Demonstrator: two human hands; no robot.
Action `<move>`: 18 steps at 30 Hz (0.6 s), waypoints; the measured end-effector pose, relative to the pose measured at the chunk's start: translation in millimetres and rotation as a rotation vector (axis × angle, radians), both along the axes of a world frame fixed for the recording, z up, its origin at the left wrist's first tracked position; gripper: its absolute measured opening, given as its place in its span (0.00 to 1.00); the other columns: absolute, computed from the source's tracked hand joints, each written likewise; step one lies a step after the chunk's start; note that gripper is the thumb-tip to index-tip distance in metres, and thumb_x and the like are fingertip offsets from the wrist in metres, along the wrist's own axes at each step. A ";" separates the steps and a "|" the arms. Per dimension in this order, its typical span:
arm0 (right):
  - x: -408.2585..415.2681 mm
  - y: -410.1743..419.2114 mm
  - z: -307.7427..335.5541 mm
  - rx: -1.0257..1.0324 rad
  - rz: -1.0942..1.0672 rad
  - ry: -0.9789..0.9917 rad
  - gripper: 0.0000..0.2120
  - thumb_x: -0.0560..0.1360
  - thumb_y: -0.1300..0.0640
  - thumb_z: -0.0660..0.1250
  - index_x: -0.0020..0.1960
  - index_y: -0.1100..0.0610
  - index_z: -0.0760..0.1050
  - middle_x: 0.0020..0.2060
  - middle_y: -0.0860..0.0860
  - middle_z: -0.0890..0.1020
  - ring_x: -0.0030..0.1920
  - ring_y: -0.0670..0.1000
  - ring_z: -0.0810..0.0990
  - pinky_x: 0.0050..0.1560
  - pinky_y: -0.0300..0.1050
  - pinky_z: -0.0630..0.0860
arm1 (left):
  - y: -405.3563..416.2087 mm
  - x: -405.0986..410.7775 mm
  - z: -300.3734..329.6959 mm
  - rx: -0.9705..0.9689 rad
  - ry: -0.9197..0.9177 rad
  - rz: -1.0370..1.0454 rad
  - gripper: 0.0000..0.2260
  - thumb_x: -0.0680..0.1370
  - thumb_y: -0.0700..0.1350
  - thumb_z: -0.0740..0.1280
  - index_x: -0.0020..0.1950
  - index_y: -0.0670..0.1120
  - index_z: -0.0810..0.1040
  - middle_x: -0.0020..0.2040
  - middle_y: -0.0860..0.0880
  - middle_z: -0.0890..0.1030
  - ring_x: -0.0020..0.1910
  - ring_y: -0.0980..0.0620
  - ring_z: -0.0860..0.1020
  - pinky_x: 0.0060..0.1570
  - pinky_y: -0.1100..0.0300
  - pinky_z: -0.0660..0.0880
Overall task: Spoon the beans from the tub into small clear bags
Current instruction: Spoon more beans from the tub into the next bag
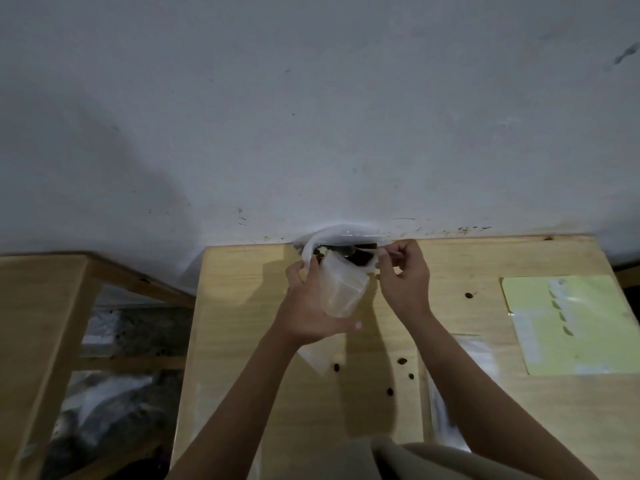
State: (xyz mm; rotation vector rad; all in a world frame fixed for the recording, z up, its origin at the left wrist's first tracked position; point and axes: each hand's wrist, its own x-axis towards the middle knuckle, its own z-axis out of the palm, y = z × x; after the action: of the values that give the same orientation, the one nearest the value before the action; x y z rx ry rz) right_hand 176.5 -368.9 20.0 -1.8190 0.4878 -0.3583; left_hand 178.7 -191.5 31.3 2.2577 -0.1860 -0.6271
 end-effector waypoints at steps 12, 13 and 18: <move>-33.3 -17.7 2.9 -0.842 0.187 -0.311 0.02 0.74 0.64 0.66 0.45 0.59 0.73 0.36 0.55 0.83 0.33 0.54 0.82 0.25 0.45 0.76 | -13.0 -8.9 9.8 -0.065 0.019 0.021 0.55 0.58 0.59 0.80 0.75 0.56 0.48 0.69 0.52 0.48 0.60 0.61 0.55 0.56 0.64 0.67; -32.3 -15.4 1.1 -0.898 0.200 -0.293 0.03 0.72 0.66 0.67 0.42 0.60 0.75 0.33 0.55 0.82 0.31 0.55 0.80 0.21 0.45 0.74 | -14.3 -9.5 10.4 -0.072 0.020 0.019 0.54 0.58 0.59 0.80 0.75 0.55 0.49 0.69 0.52 0.49 0.60 0.62 0.55 0.56 0.64 0.67; -24.2 -10.6 8.3 -0.945 0.222 -0.236 0.06 0.66 0.71 0.68 0.37 0.62 0.76 0.25 0.53 0.75 0.24 0.53 0.72 0.17 0.41 0.66 | -17.3 -11.3 12.4 -0.065 0.014 0.001 0.55 0.58 0.59 0.80 0.75 0.54 0.48 0.68 0.52 0.49 0.59 0.60 0.58 0.55 0.64 0.68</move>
State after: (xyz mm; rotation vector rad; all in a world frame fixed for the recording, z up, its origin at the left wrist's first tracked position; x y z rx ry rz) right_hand 152.3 -379.6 28.2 -2.6571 -0.0958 -0.7171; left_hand 167.5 -208.9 43.6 2.1906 -0.1953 -0.6272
